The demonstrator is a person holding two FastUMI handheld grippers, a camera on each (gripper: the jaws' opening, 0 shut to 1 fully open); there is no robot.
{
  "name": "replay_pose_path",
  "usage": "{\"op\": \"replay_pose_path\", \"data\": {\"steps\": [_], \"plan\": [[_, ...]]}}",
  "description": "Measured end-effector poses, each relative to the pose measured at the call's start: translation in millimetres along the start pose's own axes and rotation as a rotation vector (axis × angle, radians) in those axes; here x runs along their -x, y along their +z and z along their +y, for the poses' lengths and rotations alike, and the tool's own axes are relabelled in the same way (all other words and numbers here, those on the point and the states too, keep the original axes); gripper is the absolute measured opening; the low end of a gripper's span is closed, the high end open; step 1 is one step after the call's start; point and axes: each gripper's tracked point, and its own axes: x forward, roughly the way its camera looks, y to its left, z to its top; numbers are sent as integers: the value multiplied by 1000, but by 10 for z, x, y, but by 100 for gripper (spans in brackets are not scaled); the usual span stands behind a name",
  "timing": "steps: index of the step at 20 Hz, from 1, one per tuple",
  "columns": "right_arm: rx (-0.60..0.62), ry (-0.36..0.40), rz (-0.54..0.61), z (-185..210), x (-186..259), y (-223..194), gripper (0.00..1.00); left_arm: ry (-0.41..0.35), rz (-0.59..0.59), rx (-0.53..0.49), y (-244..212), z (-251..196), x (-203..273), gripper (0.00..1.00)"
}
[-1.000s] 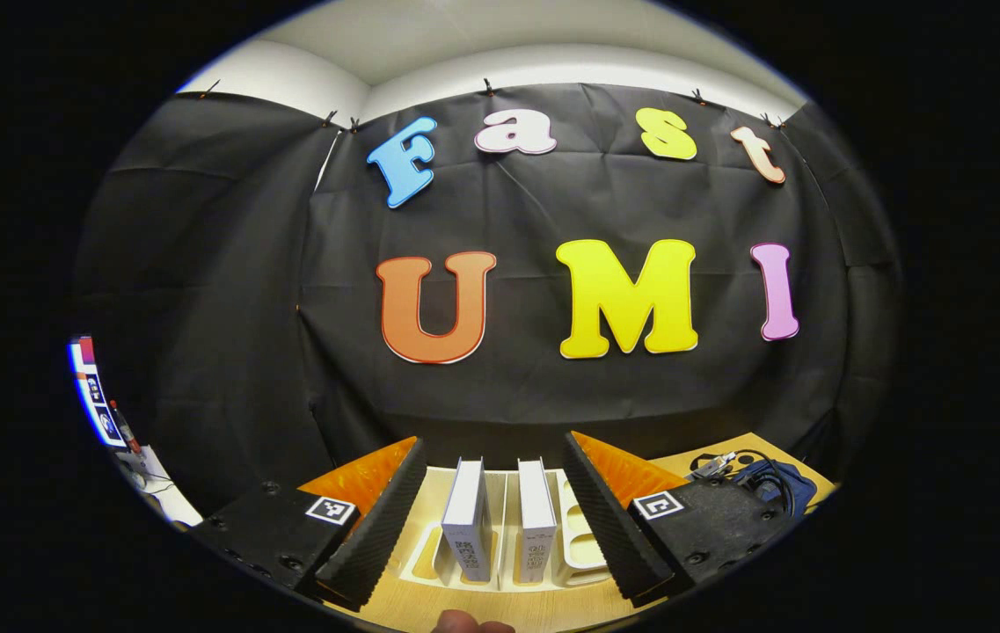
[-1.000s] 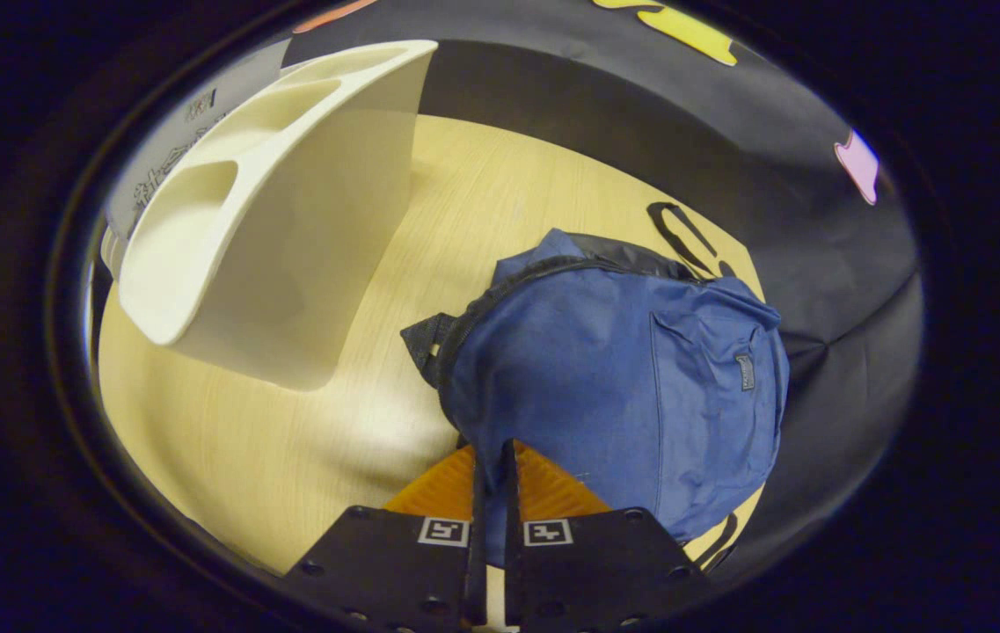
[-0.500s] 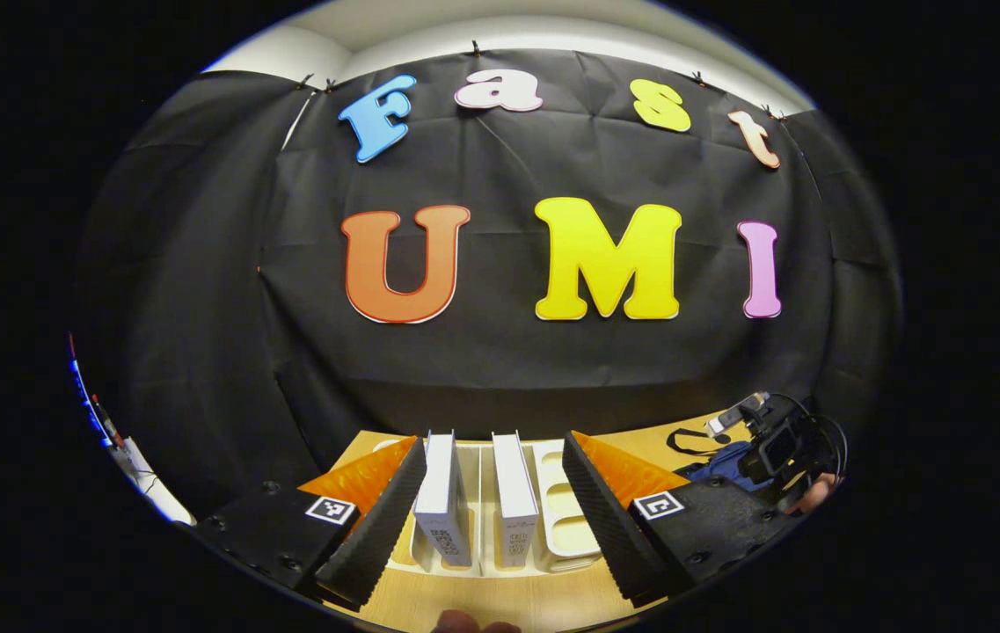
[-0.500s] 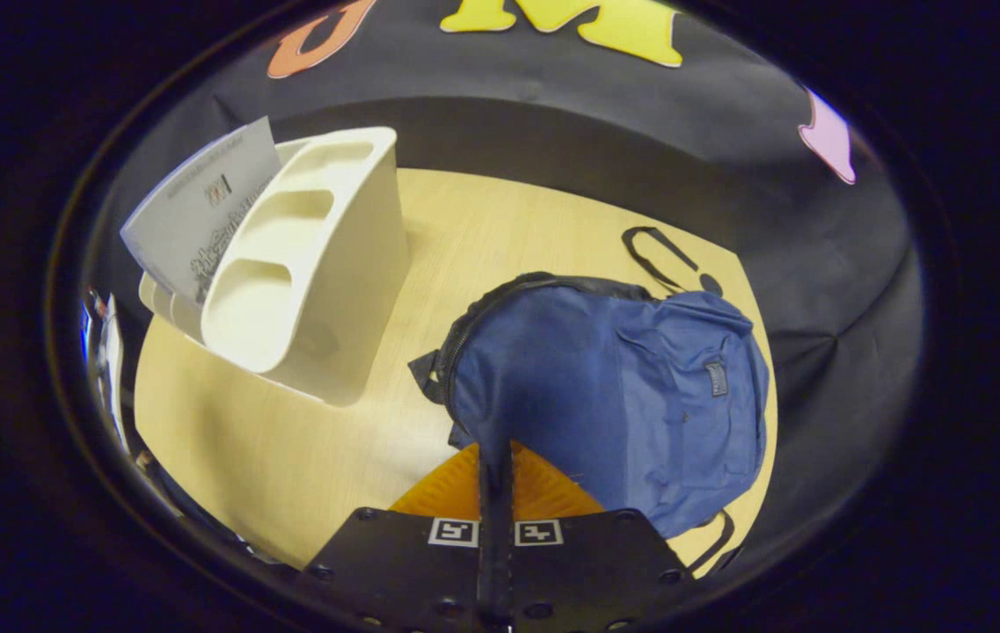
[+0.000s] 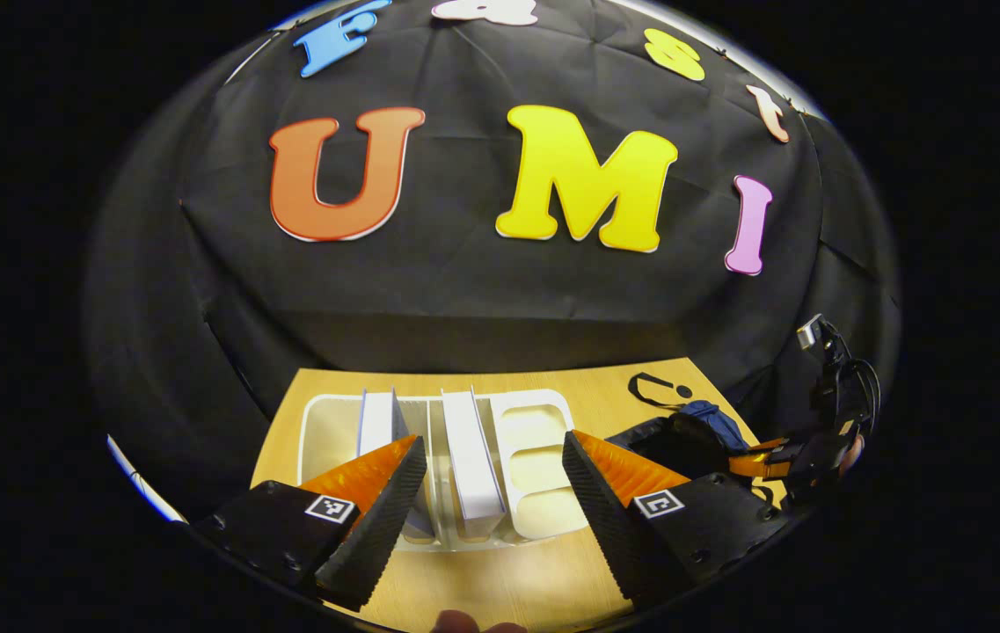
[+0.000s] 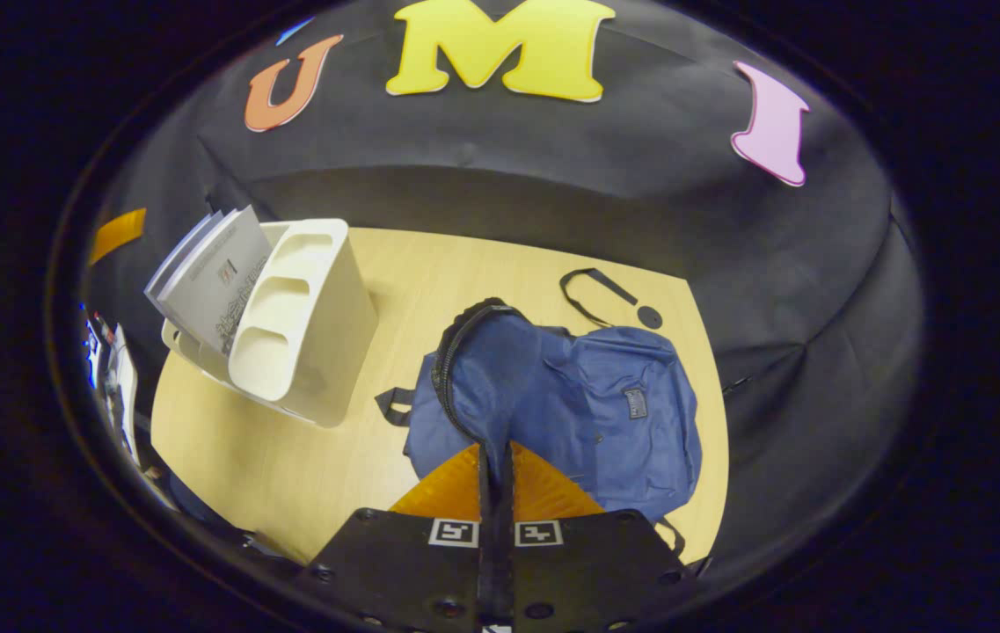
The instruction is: Open the schoolbag, grab two books from the bookshelf and put them into the schoolbag.
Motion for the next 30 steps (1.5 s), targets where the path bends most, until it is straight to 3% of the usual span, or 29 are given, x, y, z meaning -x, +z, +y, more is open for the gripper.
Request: {"op": "replay_pose_path", "data": {"steps": [3,7,13,19,26,27,28,29,30], "plan": [[-17,-17,-22,-270,133,137,0,-32,138,16,-53,-4,-195,96],[-28,-22,-29,-517,164,194,0,1,303,-36,-133,150,-530,96],[-48,-6,-32,-706,179,236,0,11,630,13,-526,209,-806,96],[-58,5,-36,-776,162,231,0,66,755,56,-691,282,-923,93],[-48,10,-37,-804,163,214,0,121,825,57,-741,333,-940,62],[-45,16,-36,-791,157,210,0,132,839,57,-748,342,-942,52],[-42,21,-36,-781,154,204,0,143,854,56,-746,364,-918,49],[-41,26,-36,-764,161,205,0,148,870,61,-759,366,-897,53],[-40,30,-39,-756,156,203,0,162,881,72,-764,352,-855,46]]}}
